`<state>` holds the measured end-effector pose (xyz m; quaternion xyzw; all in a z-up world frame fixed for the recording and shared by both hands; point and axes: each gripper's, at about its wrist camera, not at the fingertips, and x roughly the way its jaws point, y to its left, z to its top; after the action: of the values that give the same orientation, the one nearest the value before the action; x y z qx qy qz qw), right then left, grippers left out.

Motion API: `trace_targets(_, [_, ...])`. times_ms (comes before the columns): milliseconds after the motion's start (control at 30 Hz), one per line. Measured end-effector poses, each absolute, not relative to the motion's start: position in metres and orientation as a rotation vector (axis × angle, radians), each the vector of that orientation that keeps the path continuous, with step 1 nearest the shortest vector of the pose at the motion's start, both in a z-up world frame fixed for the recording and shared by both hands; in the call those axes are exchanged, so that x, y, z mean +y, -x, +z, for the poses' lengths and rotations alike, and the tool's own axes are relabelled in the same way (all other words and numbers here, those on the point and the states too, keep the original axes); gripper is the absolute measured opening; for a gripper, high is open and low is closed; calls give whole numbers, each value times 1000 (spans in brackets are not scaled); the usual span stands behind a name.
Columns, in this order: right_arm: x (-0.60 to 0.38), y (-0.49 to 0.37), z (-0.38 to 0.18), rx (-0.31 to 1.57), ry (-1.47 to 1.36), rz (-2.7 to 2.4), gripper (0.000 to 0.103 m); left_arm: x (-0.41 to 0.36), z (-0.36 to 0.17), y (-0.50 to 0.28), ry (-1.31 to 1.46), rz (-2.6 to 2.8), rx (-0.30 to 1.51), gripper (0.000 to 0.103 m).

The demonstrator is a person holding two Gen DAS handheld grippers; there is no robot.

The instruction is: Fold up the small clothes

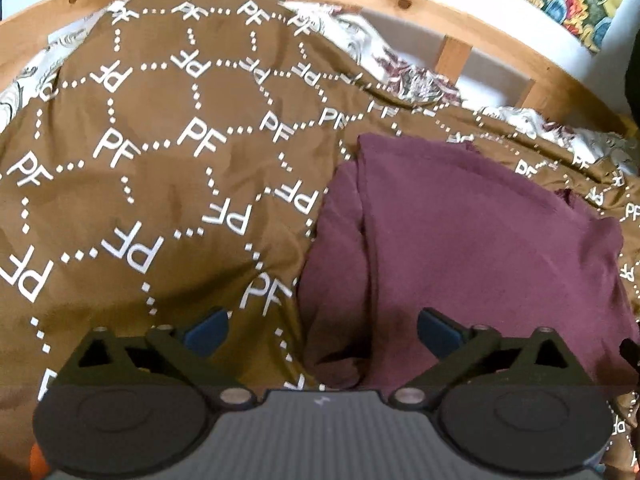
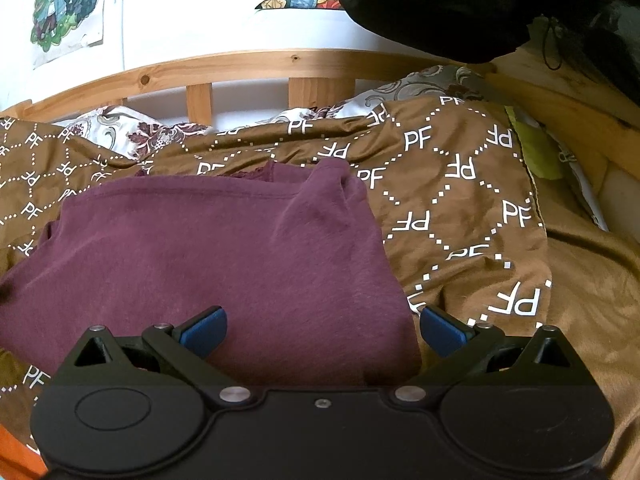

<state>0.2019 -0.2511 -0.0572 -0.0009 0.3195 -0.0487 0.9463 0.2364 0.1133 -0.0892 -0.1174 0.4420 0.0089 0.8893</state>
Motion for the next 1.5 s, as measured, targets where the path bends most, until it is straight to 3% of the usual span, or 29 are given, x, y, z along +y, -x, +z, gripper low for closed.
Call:
trace_targets(400, [-208,-210,-63,639,-44,10,102,172,-74,-252,401,137,836,102])
trace_targets(633, [-165,-216,-71,523,141,94,102,194,-92,-263,628,97,885,102])
trace_targets(1033, [-166,-230,-102,717,118,138,102,142,-83,-270,437,-74,764,102])
trace_targets(1267, [-167,-228,-103,721,111,142,102,120,-111,-293,371,-121,910,102])
trace_targets(1500, [-169,-230,-104,727,96,146,102,115,-114,-290,354,-183,945,102])
